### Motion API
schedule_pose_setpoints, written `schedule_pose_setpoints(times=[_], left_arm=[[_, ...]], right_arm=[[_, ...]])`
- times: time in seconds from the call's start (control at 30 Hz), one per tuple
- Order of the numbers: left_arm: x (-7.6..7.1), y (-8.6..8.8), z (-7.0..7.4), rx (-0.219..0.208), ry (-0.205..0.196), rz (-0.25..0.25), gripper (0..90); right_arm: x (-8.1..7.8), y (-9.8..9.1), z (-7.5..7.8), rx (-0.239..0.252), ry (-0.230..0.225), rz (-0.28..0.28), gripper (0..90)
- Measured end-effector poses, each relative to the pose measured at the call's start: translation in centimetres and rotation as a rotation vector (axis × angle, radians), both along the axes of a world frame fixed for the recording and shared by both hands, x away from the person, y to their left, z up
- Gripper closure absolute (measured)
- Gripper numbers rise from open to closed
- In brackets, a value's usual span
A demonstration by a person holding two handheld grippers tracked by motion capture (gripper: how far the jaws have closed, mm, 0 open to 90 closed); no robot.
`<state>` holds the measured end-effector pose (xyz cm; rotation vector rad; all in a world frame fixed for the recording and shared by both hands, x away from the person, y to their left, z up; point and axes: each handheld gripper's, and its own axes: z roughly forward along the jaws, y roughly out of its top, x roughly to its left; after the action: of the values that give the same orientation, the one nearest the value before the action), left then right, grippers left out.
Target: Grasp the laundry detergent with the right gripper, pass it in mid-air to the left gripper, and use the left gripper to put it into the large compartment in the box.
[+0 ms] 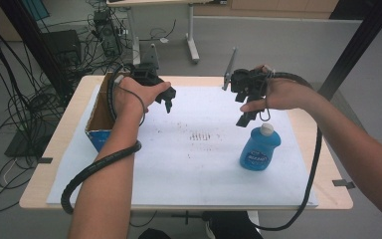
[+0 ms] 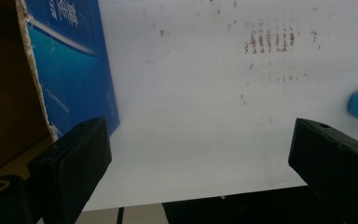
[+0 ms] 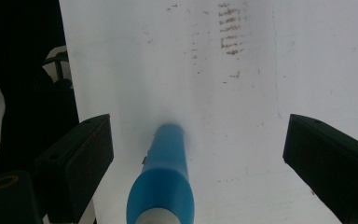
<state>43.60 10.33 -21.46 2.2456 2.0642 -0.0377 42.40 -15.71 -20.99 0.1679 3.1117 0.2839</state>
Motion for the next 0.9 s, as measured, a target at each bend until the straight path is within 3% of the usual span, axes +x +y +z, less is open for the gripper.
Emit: schedule_pose_setpoints(times=[0.63,0.9], left_arm=[[-0.2,-0.2,0.5,0.005,-0.008,0.001,6.2],[-0.3,-0.3,0.5,0.0,-0.011,-0.001,6.2]], right_arm=[[-0.2,-0.6,0.4,0.012,-0.008,-0.009,8.3],[-0.6,-1.6,0.8,0.009,-0.014,-0.025,8.3]])
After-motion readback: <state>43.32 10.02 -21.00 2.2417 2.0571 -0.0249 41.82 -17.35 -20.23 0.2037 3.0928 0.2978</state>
